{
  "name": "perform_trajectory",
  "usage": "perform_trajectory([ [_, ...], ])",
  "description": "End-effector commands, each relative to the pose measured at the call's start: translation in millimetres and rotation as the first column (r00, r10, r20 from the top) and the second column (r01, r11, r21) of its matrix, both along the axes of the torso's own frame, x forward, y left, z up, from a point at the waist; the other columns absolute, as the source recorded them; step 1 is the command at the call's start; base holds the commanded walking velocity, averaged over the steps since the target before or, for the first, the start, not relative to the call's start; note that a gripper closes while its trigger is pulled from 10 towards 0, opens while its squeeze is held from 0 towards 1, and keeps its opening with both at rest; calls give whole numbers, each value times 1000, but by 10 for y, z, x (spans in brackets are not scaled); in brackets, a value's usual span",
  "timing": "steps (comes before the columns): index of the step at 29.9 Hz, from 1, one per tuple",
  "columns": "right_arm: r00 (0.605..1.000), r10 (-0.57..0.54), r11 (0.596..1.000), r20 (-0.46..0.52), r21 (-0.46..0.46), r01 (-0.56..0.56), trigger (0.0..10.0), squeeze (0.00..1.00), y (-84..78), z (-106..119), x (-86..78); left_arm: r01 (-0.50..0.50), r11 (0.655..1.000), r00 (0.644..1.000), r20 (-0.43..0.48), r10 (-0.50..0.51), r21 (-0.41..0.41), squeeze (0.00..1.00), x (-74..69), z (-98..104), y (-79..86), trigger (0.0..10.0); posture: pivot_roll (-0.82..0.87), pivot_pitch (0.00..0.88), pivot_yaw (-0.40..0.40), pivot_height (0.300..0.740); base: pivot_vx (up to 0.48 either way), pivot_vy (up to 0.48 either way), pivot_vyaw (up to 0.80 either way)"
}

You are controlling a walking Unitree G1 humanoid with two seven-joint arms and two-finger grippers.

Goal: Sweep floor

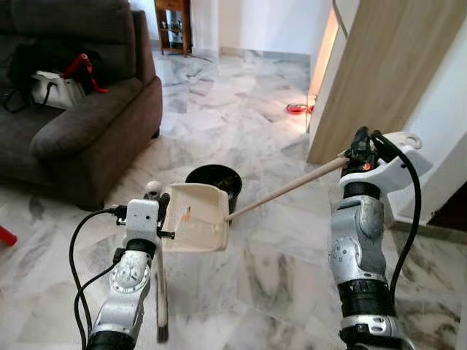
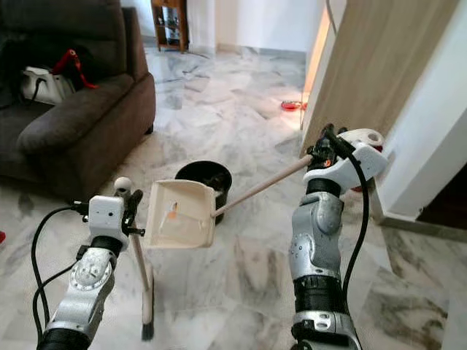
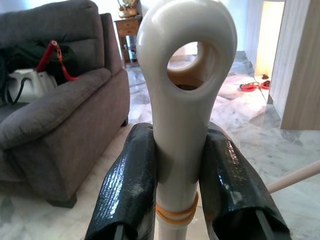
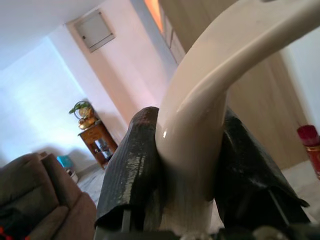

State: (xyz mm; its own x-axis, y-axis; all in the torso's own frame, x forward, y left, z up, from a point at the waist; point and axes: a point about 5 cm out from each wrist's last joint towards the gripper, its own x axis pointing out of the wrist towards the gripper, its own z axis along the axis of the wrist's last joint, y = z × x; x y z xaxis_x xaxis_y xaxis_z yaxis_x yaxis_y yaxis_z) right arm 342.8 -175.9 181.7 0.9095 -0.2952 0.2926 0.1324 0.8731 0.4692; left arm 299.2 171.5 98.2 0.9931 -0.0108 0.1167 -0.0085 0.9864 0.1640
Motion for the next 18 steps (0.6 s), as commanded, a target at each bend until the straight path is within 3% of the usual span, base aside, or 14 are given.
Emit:
perform_trajectory([
  [1,997,-8,1000,77,6,8,10000,0,-19,183,-13,6,1000,999,44,-7,21,0,25,108,-18,10000,102,0,-28,740,345,0,744],
  [3,997,-7,1000,78,8,6,10000,0,-18,183,-14,5,1000,999,45,-6,19,0,25,108,-18,10000,102,0,-28,740,356,0,519],
  [18,998,7,1000,56,12,-8,10000,0,-5,125,-5,-4,1000,999,43,3,19,0,18,108,-6,10000,108,0,-30,740,386,0,0],
])
